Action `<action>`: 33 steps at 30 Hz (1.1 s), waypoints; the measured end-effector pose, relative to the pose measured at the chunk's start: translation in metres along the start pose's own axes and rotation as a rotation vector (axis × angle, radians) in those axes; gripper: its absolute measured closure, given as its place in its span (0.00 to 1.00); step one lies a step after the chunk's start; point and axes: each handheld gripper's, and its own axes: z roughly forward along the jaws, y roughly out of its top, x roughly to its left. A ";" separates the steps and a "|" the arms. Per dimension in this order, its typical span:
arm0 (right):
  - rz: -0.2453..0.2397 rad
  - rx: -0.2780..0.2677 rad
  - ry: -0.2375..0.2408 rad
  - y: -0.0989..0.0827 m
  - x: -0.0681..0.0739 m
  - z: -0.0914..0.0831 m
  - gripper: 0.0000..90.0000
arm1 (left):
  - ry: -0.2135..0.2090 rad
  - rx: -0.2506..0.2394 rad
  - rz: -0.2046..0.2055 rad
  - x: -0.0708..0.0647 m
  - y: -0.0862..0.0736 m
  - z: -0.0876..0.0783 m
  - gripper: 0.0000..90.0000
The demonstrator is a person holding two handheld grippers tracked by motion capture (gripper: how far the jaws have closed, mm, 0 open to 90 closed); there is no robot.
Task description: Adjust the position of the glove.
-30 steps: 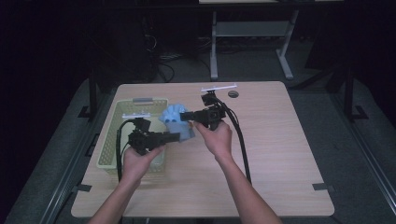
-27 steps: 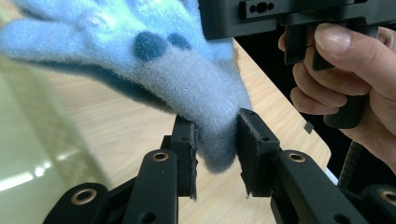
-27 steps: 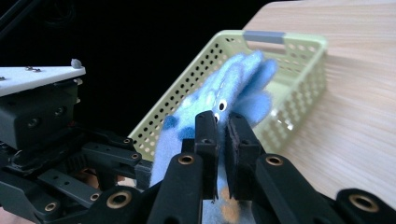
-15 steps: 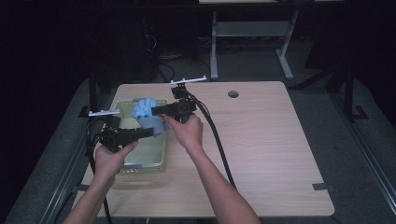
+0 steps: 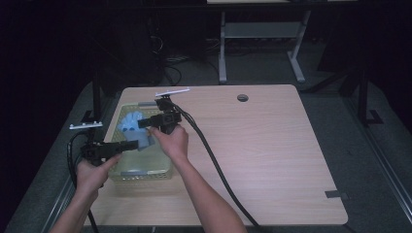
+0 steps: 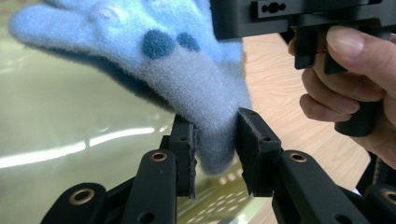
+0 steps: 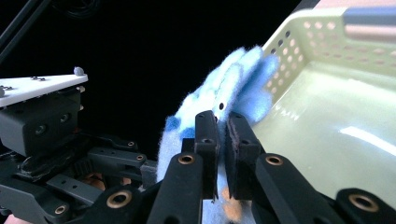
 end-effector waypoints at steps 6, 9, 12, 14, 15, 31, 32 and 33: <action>0.053 0.014 0.019 -0.013 -0.011 0.025 0.94 | 0.031 0.053 -0.026 0.018 -0.010 0.006 0.76; 0.076 0.014 0.008 -0.021 -0.019 0.032 0.94 | 0.041 0.082 -0.034 0.023 -0.013 0.012 0.75; 0.101 0.027 -0.007 -0.029 -0.030 0.037 0.94 | 0.050 0.118 -0.047 0.028 -0.015 0.020 0.74; 0.110 0.037 -0.018 -0.033 -0.035 0.038 0.94 | 0.058 0.139 -0.046 0.030 -0.015 0.024 0.74; 0.110 0.037 -0.018 -0.033 -0.035 0.038 0.94 | 0.058 0.139 -0.046 0.030 -0.015 0.024 0.74; 0.071 0.095 -0.134 -0.036 -0.037 0.037 0.94 | 0.088 0.199 -0.027 0.022 -0.010 0.044 0.74; 0.068 0.099 -0.138 -0.036 -0.038 0.037 0.94 | 0.091 0.205 -0.022 0.022 -0.010 0.044 0.74; 0.068 0.099 -0.138 -0.036 -0.038 0.037 0.94 | 0.091 0.205 -0.022 0.022 -0.010 0.044 0.74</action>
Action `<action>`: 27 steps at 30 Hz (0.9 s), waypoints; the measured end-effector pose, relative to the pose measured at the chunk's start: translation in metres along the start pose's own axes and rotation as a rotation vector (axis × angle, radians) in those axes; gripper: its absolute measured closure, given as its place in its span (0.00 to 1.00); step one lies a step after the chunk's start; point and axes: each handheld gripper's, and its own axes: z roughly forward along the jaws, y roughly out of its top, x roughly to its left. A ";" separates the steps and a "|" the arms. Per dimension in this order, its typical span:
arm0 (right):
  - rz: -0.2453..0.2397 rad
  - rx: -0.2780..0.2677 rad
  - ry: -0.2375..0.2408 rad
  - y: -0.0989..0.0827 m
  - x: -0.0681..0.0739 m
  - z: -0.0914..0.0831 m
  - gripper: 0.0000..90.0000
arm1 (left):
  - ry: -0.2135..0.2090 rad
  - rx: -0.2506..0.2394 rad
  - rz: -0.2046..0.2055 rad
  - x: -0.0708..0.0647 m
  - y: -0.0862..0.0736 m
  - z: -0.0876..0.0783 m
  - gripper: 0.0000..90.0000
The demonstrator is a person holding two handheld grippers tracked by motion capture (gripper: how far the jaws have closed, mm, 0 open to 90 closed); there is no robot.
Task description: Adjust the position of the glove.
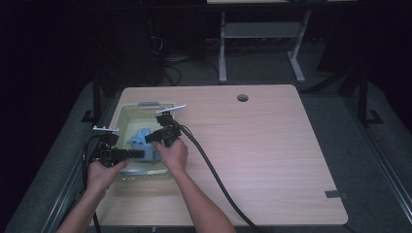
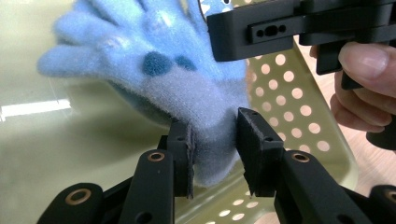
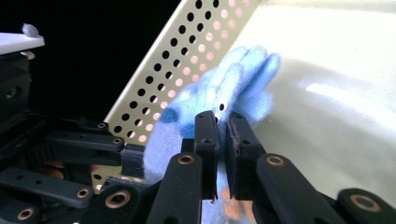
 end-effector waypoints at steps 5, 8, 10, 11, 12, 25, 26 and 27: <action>-0.012 0.029 -0.034 0.000 -0.004 0.004 0.91 | -0.001 0.037 -0.011 0.000 0.000 0.006 0.70; -0.022 0.022 -0.057 0.001 -0.004 0.004 0.80 | -0.004 0.065 -0.013 0.000 0.001 0.010 0.67; -0.025 0.016 -0.079 0.002 -0.004 0.001 0.75 | -0.001 0.081 -0.015 0.000 0.002 0.013 0.65; -0.026 0.017 -0.079 0.003 -0.004 0.000 0.74 | 0.000 0.082 -0.017 0.000 0.002 0.014 0.65; -0.028 0.015 -0.080 0.003 -0.004 -0.001 0.73 | -0.002 0.083 -0.021 0.000 0.002 0.014 0.65; -0.049 0.007 -0.056 0.006 -0.004 -0.010 0.72 | 0.015 0.201 -0.005 -0.003 0.008 0.026 0.84; -0.050 0.009 -0.055 0.006 -0.004 -0.010 0.72 | 0.019 0.194 -0.016 -0.004 0.009 0.027 0.84; -0.055 0.010 -0.057 0.006 -0.005 -0.011 0.72 | 0.025 0.203 -0.003 -0.005 0.011 0.028 0.84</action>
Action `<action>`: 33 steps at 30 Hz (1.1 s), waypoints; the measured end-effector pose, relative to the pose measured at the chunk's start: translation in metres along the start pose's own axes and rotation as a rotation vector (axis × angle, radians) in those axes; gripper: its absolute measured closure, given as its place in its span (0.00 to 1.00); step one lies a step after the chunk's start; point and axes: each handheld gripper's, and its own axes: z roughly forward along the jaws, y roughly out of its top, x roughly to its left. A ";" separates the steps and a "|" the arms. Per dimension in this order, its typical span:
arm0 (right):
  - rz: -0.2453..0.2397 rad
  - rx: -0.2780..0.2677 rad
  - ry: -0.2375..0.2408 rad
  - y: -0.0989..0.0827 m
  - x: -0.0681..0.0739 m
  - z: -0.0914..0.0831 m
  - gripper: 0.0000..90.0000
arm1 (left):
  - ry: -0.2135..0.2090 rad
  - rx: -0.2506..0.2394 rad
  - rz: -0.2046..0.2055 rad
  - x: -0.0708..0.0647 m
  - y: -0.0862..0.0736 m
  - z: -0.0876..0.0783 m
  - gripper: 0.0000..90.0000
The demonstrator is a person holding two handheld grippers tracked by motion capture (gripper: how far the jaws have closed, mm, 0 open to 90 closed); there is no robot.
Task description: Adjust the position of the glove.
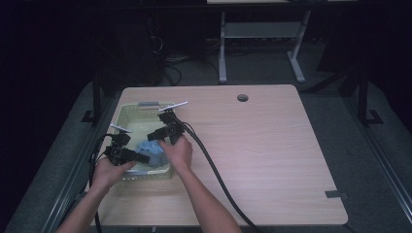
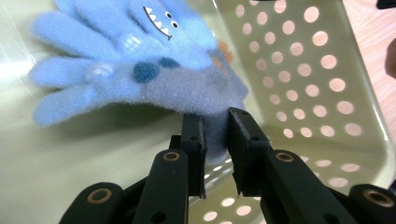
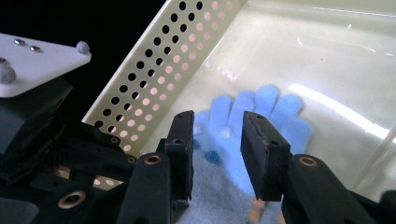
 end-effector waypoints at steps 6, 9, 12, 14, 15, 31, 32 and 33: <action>0.004 -0.005 0.004 0.000 -0.002 -0.002 0.72 | 0.025 -0.012 0.006 0.000 0.009 -0.001 0.87; 0.002 -0.031 0.005 0.000 -0.003 -0.008 0.72 | 0.021 -0.055 -0.009 0.001 0.013 -0.006 0.88; 0.004 -0.050 0.007 0.002 -0.004 -0.014 0.72 | -0.001 -0.110 -0.036 0.000 0.016 -0.011 0.89; 0.008 -0.061 0.008 0.003 -0.006 -0.018 0.72 | -0.019 -0.143 -0.037 -0.001 0.017 -0.012 0.89; 0.013 -0.064 0.005 0.003 -0.006 -0.020 0.72 | -0.020 -0.141 -0.039 -0.002 0.018 -0.012 0.89; 0.025 -0.090 0.012 0.003 -0.010 -0.035 0.71 | -0.034 0.161 -0.012 -0.007 0.023 0.020 0.64; 0.025 -0.094 0.014 0.003 -0.010 -0.036 0.71 | -0.044 0.163 -0.011 -0.007 0.024 0.019 0.59; 0.025 -0.093 0.014 0.003 -0.010 -0.036 0.71 | -0.037 0.166 -0.004 -0.007 0.025 0.017 0.56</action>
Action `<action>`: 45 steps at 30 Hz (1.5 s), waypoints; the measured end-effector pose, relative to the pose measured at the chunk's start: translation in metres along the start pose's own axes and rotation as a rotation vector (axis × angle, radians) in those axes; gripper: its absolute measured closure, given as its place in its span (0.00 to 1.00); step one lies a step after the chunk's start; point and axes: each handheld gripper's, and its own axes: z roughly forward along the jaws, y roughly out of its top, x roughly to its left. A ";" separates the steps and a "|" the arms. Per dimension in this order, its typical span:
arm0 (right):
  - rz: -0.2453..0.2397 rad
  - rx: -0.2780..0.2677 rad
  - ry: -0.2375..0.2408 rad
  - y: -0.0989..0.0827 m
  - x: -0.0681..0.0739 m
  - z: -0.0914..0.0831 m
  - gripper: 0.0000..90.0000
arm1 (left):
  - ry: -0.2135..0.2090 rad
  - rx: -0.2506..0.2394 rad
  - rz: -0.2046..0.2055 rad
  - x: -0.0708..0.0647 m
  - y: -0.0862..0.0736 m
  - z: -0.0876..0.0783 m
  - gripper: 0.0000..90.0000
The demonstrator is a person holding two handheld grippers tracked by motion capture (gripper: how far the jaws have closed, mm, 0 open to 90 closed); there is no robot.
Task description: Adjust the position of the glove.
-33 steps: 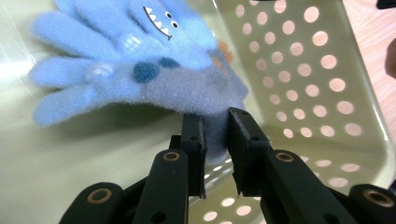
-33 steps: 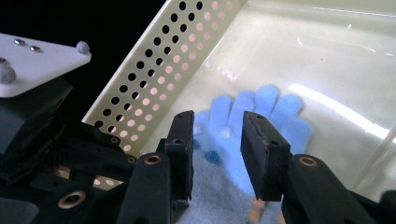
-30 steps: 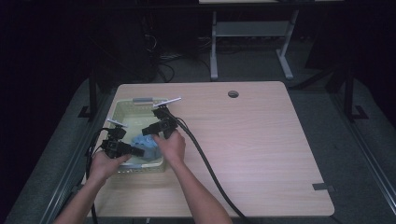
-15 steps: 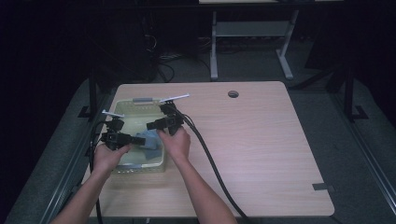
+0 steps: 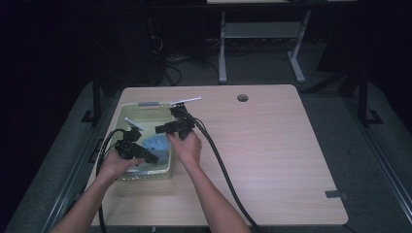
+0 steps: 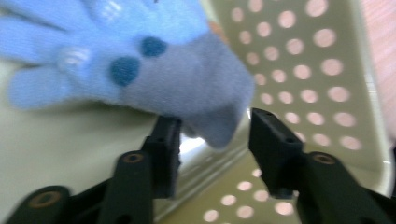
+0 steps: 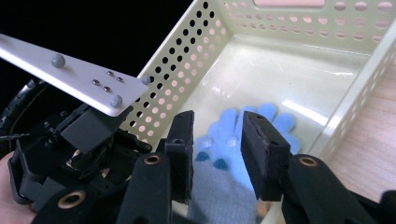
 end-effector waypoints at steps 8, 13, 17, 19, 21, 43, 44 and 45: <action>-0.010 -0.026 -0.005 0.001 -0.006 -0.017 0.70 | 0.090 -0.036 -0.048 0.004 0.012 -0.022 0.55; -0.018 -0.052 -0.008 0.001 -0.009 -0.033 0.70 | 0.117 -0.042 -0.130 0.019 0.016 -0.019 0.54; -0.025 -0.066 -0.013 0.000 -0.012 -0.046 0.70 | 0.131 -0.016 -0.184 0.031 0.015 -0.016 0.54; -0.032 -0.071 -0.014 0.000 -0.013 -0.049 0.70 | 0.136 -0.012 -0.197 0.033 0.015 -0.014 0.55; -0.039 -0.074 -0.014 0.000 -0.014 -0.054 0.70 | 0.119 -0.001 -0.209 0.034 0.016 -0.012 0.55; -0.072 -0.105 -0.023 0.000 -0.016 -0.077 0.70 | 0.041 0.009 -0.265 0.049 0.014 -0.003 0.67; -0.070 -0.107 -0.023 -0.001 -0.017 -0.077 0.70 | 0.046 0.009 -0.252 0.048 0.015 -0.004 0.73; -0.066 -0.107 -0.023 -0.001 -0.018 -0.078 0.70 | 0.056 -0.001 -0.243 0.047 0.015 -0.005 0.79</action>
